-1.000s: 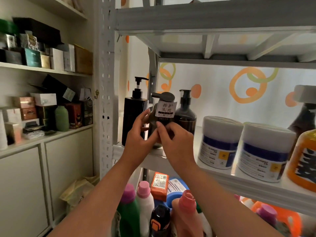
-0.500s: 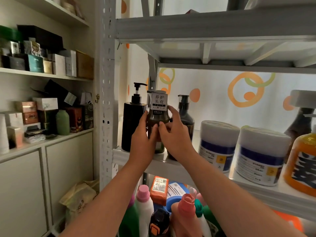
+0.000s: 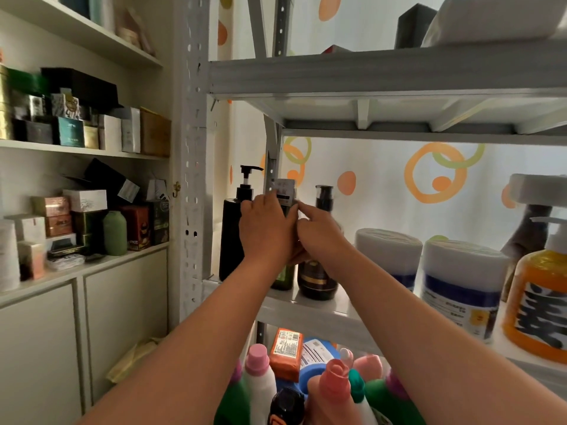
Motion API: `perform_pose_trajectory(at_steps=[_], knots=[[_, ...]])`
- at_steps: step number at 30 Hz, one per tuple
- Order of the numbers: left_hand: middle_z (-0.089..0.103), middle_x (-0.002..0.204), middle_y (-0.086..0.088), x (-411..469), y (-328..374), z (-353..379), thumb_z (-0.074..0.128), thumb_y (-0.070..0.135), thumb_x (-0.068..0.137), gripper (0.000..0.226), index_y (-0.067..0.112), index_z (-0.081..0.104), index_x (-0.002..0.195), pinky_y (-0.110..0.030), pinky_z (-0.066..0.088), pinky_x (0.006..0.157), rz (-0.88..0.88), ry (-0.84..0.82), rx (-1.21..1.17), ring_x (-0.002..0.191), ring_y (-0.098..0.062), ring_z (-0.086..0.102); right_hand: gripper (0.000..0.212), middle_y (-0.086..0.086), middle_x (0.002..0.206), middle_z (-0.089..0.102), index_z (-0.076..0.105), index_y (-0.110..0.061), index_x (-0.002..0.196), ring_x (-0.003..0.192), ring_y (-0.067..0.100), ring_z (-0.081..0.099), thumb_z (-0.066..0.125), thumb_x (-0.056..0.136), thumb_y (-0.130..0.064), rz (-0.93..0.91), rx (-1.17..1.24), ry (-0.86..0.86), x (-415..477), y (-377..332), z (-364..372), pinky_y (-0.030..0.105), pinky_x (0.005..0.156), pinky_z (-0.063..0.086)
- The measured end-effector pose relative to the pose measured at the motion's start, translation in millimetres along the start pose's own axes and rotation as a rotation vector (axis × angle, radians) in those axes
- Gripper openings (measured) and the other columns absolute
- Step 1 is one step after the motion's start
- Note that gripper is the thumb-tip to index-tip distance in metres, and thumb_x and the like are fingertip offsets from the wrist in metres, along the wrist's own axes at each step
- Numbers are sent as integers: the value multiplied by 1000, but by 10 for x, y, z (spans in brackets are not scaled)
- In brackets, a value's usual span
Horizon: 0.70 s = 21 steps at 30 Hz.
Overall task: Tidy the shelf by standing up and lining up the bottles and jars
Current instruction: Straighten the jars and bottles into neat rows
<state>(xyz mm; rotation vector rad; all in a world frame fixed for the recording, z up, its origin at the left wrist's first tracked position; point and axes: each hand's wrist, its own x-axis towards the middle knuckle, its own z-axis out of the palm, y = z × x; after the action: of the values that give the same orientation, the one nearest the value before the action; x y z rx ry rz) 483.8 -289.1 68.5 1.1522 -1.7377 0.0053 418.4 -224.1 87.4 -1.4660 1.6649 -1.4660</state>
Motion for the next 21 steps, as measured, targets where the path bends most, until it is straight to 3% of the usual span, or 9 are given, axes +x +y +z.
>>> perform_pose_trajectory(at_steps=[6,8,11,14,17,21], knots=[[59,126,-8,70,125,5,47,36,96,48,12,38,137,-34,46,76,-34,-56,-33,112,-26,58,43,19,76,68,54,-15,126,58,32,68,32,90,-5,19,1,17,44,40,-74,39,60,61],[59,126,-9,42,123,25,52,35,94,57,13,29,142,-35,50,74,-51,-60,-46,107,-27,62,36,18,81,70,58,-16,116,58,30,67,39,87,-8,-59,-68,120,40,104,-136,40,61,61],[60,125,-10,29,105,51,56,34,92,65,14,23,144,-36,52,75,-48,-29,-48,104,-28,64,22,10,87,67,54,-15,105,76,24,64,57,83,-18,-277,-329,344,12,180,-260,32,71,55],[56,126,-14,38,96,38,56,41,91,68,13,23,144,-33,48,71,-36,-19,38,106,-29,62,43,8,107,60,46,-14,116,99,23,53,65,81,-32,-414,-616,468,-10,188,-360,29,81,42],[54,125,-17,41,103,23,54,46,91,70,11,23,143,-32,43,66,-16,-25,129,104,-32,62,68,8,121,55,37,-18,129,118,28,42,60,78,-55,-273,-957,450,5,147,-413,39,96,34],[52,127,-19,52,102,22,51,51,90,74,9,21,144,-33,47,68,-4,-34,180,103,-33,62,92,8,127,56,17,-18,144,126,30,43,54,76,-66,-114,-1039,286,81,163,-387,51,109,20]])
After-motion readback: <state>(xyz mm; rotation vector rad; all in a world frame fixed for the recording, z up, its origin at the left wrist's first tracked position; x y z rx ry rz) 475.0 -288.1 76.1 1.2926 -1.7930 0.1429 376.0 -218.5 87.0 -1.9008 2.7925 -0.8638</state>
